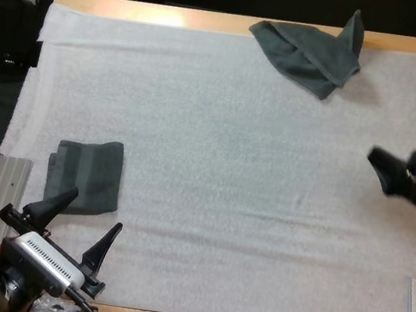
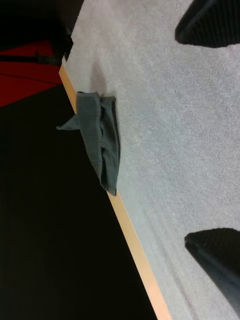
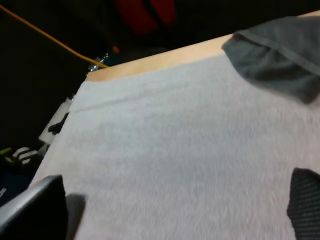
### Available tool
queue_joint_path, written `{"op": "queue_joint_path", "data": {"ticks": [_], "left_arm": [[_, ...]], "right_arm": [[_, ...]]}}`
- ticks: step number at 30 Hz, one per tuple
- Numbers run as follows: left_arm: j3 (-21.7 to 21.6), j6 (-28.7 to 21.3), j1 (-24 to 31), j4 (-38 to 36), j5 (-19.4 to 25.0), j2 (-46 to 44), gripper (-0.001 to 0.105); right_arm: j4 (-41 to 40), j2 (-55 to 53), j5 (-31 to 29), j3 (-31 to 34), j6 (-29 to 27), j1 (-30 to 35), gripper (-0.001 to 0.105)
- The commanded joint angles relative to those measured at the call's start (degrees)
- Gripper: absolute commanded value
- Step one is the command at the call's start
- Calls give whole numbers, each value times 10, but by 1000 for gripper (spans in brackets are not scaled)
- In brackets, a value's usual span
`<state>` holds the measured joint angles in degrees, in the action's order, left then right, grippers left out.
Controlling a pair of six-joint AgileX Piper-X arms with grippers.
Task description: Pick towel from pile, fold and stack
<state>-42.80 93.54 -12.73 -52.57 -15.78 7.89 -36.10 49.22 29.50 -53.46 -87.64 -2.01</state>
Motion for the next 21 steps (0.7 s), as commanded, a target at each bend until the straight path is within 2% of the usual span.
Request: {"op": "queue_joint_path", "data": {"ticks": [1, 3, 6, 10, 16, 21], "left_arm": [[-4, 5, -2, 7, -4, 2, 71], [-4, 5, -2, 7, -4, 2, 71], [-4, 5, -2, 7, -4, 2, 71], [-4, 5, -2, 5, -4, 2, 71], [-4, 5, -2, 0, -4, 2, 71], [-4, 5, -2, 0, -4, 2, 71]], "right_arm": [[38, 30, -34, -12, 6, -24, 86], [59, 73, -79, -22, 9, -47, 86], [100, 139, -146, -43, 49, -74, 86], [126, 219, -210, -77, 100, -80, 86], [136, 336, -256, -144, 122, -80, 86], [136, 426, -264, -197, 145, -80, 86]]}}
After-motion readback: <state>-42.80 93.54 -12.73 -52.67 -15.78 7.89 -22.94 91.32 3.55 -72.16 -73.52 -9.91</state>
